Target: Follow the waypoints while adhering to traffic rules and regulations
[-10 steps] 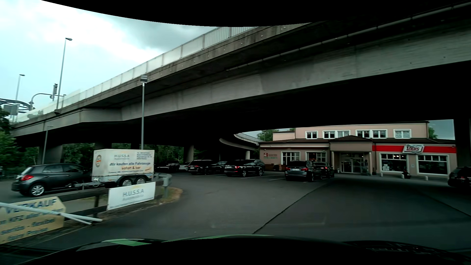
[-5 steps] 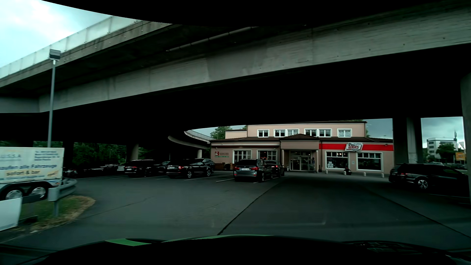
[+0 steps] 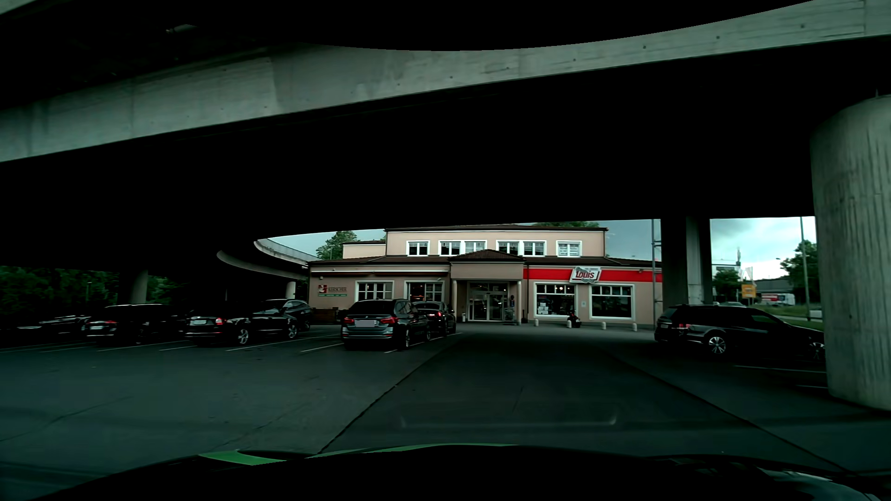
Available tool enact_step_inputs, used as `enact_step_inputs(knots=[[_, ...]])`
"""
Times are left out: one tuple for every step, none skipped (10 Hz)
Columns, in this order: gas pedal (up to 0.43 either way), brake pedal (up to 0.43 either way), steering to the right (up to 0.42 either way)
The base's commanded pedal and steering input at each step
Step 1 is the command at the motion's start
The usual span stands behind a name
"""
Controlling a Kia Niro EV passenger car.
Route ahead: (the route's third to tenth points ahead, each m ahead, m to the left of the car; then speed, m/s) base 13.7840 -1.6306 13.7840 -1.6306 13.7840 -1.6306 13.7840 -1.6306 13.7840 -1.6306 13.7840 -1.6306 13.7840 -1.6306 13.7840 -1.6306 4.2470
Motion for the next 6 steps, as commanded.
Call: enact_step_inputs(knots=[[0.067,0.000,0.284],[0.067,0.000,0.246],[0.067,0.000,0.207],[0.067,0.000,0.180],[0.067,0.000,0.150],[0.067,0.000,0.129]])
